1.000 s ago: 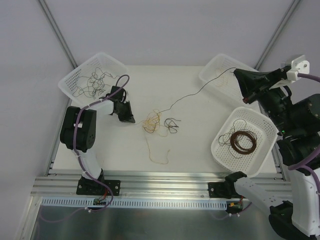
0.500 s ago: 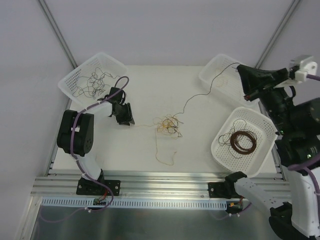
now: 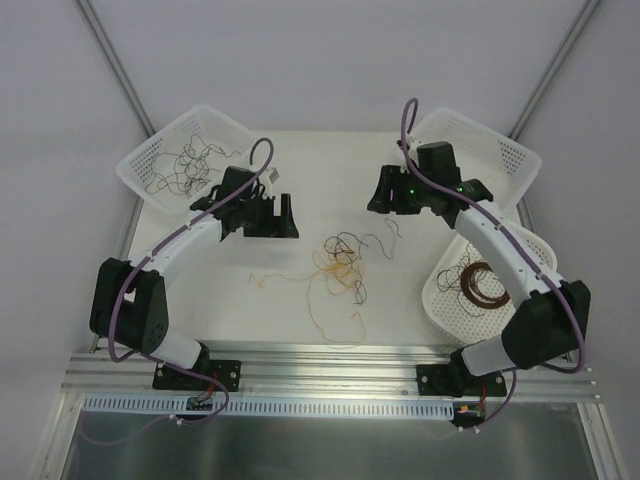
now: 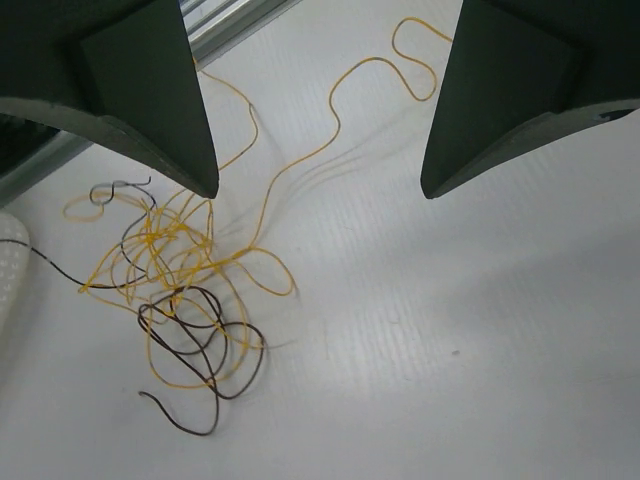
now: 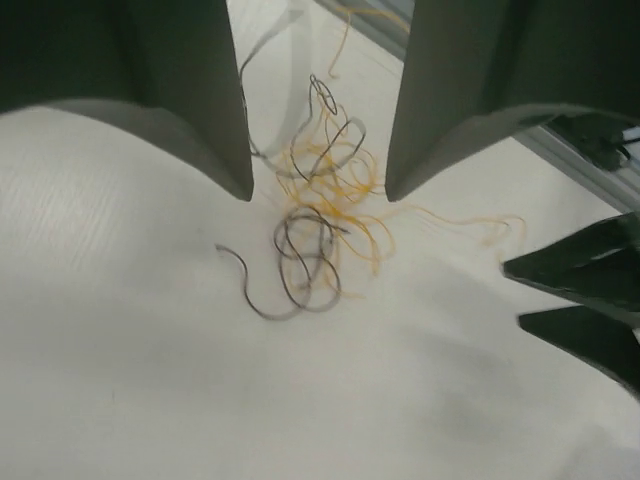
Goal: Untangle the cables
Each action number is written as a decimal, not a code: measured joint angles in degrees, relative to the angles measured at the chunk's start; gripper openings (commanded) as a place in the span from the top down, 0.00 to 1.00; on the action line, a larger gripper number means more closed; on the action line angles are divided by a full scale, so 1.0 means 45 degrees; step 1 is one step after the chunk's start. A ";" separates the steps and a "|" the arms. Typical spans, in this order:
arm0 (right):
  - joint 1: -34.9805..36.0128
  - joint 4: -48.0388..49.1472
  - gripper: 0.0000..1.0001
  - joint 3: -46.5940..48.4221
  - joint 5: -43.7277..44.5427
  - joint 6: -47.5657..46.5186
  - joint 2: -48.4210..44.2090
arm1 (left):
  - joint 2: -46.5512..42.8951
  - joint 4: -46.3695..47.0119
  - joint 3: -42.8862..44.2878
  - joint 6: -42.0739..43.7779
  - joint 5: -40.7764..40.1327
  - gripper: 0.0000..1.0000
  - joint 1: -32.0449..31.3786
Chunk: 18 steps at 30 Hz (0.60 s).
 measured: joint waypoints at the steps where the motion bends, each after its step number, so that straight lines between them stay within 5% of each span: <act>1: 0.0000 -0.0359 0.37 0.0044 0.0146 0.0068 0.0568 | 0.0000 0.0024 0.0010 0.0083 0.0141 0.17 -0.0175; 6: 0.0019 -0.1229 0.36 -0.0359 0.0359 0.0364 0.1554 | 0.0029 0.0039 0.0141 0.0563 0.1059 0.17 -0.1205; 18: 0.1078 -0.1307 0.37 -0.2939 0.0549 0.0087 -0.0986 | 0.1520 0.0325 0.1205 0.1894 0.2885 0.17 -0.3774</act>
